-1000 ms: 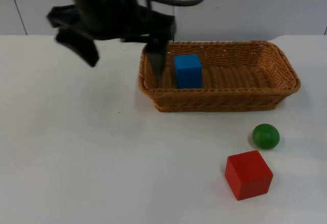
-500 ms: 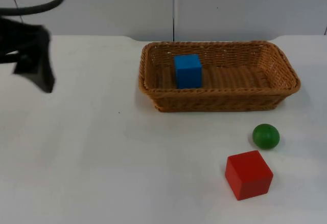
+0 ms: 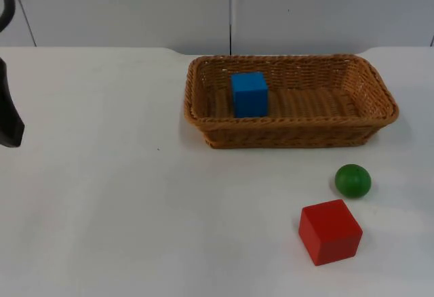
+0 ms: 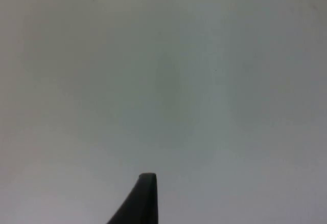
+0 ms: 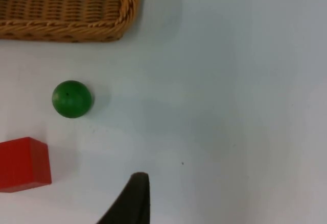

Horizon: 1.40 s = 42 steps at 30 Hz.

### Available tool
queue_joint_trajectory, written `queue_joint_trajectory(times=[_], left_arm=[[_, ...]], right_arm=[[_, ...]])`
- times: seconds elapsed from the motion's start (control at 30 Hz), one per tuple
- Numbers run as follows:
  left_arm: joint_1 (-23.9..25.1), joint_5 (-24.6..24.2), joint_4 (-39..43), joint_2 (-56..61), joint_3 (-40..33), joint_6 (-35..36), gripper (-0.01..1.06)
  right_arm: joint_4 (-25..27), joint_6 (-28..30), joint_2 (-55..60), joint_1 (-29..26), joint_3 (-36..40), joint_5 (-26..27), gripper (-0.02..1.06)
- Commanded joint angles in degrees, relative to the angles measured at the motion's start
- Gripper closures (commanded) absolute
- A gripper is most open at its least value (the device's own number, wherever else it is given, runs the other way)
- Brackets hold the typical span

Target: Place all geometric objects except the red cube into the basket.

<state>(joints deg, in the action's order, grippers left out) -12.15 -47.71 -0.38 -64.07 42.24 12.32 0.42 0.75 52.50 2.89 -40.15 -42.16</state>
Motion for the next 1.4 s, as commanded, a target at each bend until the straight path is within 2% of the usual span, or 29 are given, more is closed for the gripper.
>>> queue_joint_trajectory(times=[0.0, 0.3, 0.4, 0.57, 0.67, 0.77, 0.83, 0.87, 1.0, 1.03, 1.2, 1.23, 1.37], left_arm=[[0.3, -0.4, -0.5, 0.7, -0.3, -0.2, 0.00], [0.3, -1.4, 2.4, 0.7, -0.3, -0.5, 0.00], [0.3, -1.6, 5.0, 0.7, -0.3, -0.5, 0.00], [0.3, -2.7, 5.1, 0.7, -0.3, -0.5, 0.00], [0.3, -2.9, 5.1, 0.7, -0.3, -0.5, 0.00], [0.3, -3.0, 5.1, 0.7, -0.3, -0.1, 0.00], [0.3, -3.0, 4.9, 0.7, -0.3, -0.1, 0.00], [0.3, -3.0, 4.9, 0.7, -0.3, -0.1, 0.00], [0.3, -3.0, 4.4, 0.7, -0.3, -0.1, 0.00], [0.3, -3.0, 4.4, 0.7, -0.3, -0.1, 0.00], [0.3, -3.0, 4.2, 0.7, -0.3, -0.1, 0.00], [0.3, -3.0, 4.2, 0.7, -0.3, -0.1, 0.00], [0.3, -3.0, 4.1, 0.7, -0.3, -0.1, 0.00]], right_arm=[[0.3, 0.1, -0.1, -0.4, -0.1, -0.1, -0.01], [1.7, 0.3, -0.1, -0.4, -0.1, -2.9, -0.01], [4.8, 2.4, 0.3, -0.4, -0.1, -4.6, -0.01], [8.0, 3.8, 6.7, -0.4, -0.1, -6.3, -0.01], [9.0, 3.8, 11.2, 1.6, -0.4, -6.4, 0.00], [8.2, 0.2, 17.9, 8.5, -2.2, -4.6, 0.02], [4.9, -5.6, 22.4, 14.4, -4.2, -1.0, 0.02], [4.9, -5.6, 22.4, 14.4, -4.2, -1.0, 0.02], [-8.3, -21.5, 33.2, 23.2, -10.1, 3.2, 0.02], [-8.3, -21.5, 33.2, 23.2, -10.1, 3.2, 0.02], [-18.0, -34.9, 45.4, 28.9, -15.8, 10.7, 0.02], [-18.0, -34.9, 45.4, 28.9, -15.8, 10.7, 0.02], [-23.9, -44.4, 52.3, 29.7, -17.5, 16.0, 0.02]])
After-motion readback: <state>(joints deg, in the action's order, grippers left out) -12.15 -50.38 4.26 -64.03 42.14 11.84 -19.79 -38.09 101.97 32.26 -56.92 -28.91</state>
